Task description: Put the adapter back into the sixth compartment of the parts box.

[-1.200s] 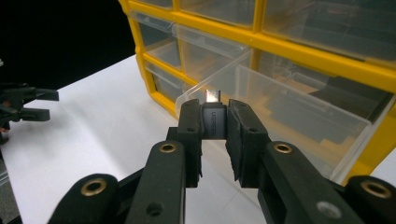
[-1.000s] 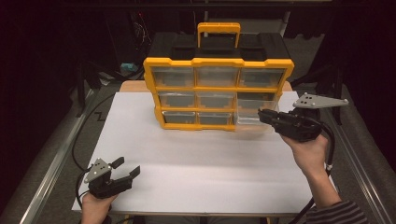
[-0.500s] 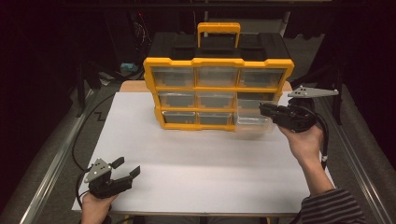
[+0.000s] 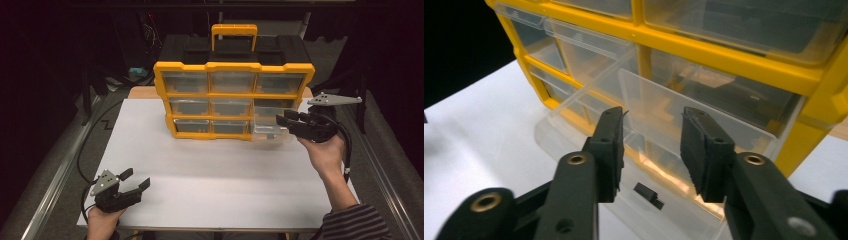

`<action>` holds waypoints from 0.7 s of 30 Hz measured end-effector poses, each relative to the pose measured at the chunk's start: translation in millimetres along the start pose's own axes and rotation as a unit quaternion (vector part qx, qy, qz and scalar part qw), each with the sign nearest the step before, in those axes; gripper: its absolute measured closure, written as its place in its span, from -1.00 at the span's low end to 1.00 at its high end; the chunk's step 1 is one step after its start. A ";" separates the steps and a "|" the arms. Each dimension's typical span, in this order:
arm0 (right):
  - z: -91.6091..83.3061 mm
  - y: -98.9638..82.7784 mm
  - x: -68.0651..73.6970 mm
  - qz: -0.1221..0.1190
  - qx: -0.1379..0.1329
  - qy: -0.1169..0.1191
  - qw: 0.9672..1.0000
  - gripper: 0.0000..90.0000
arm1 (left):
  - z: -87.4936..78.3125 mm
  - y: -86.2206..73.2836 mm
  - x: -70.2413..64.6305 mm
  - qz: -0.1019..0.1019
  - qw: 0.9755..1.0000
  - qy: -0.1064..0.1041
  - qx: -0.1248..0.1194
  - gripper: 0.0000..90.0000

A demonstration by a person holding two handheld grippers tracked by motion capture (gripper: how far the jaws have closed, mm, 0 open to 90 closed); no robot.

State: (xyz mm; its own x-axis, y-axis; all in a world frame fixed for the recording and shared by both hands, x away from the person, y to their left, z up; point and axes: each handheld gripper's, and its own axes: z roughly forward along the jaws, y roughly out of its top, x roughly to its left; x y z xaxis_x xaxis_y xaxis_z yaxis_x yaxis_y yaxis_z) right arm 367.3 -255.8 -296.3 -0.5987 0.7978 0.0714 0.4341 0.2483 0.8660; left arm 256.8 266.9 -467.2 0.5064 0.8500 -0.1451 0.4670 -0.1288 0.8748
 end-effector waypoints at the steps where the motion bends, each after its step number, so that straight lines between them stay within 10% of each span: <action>1: 0.0 0.0 0.0 0.000 0.000 0.000 1.000 0.32 | 0.0 0.0 0.0 0.000 1.000 0.000 0.000 -0.43; 21: -20.3 -25.7 32.0 -0.044 -0.028 0.015 0.999 0.10 | 0.4 0.0 -0.1 0.000 1.000 -0.001 0.001 -0.44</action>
State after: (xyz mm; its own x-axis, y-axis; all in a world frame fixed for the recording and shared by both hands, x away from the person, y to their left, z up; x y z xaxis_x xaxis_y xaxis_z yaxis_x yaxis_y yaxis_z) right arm 323.3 -247.8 -306.2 -0.6525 0.7577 0.0082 0.3418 0.2847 0.8956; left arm 257.0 266.7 -467.3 0.5074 0.8492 -0.1462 0.4688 -0.1297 0.8737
